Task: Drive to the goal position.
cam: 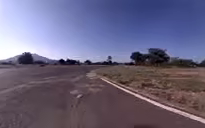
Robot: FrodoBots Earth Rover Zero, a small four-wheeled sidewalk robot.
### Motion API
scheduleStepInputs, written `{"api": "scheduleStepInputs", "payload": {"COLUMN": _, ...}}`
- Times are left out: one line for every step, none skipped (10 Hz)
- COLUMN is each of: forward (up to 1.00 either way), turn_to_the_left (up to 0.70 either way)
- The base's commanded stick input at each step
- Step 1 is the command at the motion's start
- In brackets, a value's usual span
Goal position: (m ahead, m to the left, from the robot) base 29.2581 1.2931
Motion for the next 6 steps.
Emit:
{"api": "scheduleStepInputs", "payload": {"forward": 1.0, "turn_to_the_left": 0.09}}
{"api": "scheduleStepInputs", "payload": {"forward": 1.0, "turn_to_the_left": 0.0}}
{"api": "scheduleStepInputs", "payload": {"forward": 1.0, "turn_to_the_left": 0.0}}
{"api": "scheduleStepInputs", "payload": {"forward": 1.0, "turn_to_the_left": 0.0}}
{"api": "scheduleStepInputs", "payload": {"forward": 1.0, "turn_to_the_left": 0.0}}
{"api": "scheduleStepInputs", "payload": {"forward": 1.0, "turn_to_the_left": 0.0}}
